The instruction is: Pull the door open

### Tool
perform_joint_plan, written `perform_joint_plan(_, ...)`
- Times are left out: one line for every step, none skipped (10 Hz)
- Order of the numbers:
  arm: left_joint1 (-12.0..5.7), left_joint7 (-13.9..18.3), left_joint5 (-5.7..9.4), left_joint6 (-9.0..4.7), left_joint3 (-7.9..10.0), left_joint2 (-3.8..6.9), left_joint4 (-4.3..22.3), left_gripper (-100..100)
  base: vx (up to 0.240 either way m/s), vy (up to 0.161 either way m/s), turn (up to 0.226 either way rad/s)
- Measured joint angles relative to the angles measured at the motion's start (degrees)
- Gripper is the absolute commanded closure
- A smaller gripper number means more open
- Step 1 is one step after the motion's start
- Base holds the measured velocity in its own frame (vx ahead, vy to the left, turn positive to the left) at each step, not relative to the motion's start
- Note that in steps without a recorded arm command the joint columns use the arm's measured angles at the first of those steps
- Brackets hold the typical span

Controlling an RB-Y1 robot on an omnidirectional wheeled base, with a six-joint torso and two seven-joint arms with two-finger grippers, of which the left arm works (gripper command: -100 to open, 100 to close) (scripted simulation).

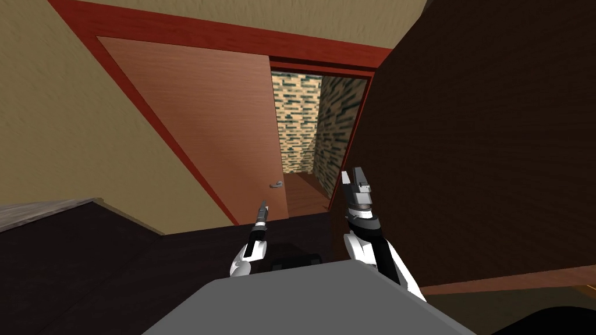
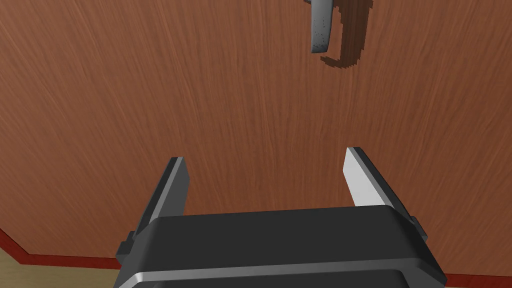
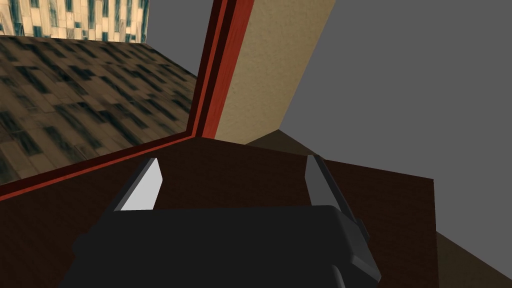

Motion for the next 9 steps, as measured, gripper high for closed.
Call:
perform_joint_plan(-0.25, 0.0, 0.03, -0.14, -0.02, -0.22, 0.9, -100, 0.082, -0.001, 0.000)
perform_joint_plan(-1.00, 0.0, 0.12, -0.33, 0.06, -0.32, 2.4, -100, 0.098, 0.010, 0.003)
perform_joint_plan(-1.61, -0.1, 0.20, -0.57, 0.12, -0.55, 3.9, -100, 0.142, 0.017, 0.011)
perform_joint_plan(-2.27, -0.3, 0.26, -0.86, 0.17, -1.09, 5.6, -100, 0.184, 0.006, 0.010)
perform_joint_plan(-3.25, -0.5, 0.37, -1.14, 0.27, -1.48, 7.6, -100, 0.191, -0.011, 0.019)
perform_joint_plan(-3.75, -0.5, 0.43, -1.14, 0.26, -1.85, 9.0, -100, 0.173, -0.005, 0.028)
perform_joint_plan(-4.50, -0.6, 0.52, -1.38, 0.33, -2.30, 10.7, -100, 0.199, 0.012, 0.028)
perform_joint_plan(-5.02, -0.6, 0.58, -1.46, 0.32, -2.63, 12.0, -100, 0.197, 0.002, 0.023)
perform_joint_plan(-5.17, -0.7, 0.59, -1.38, 0.27, -3.12, 12.7, -100, 0.141, -0.007, 0.026)
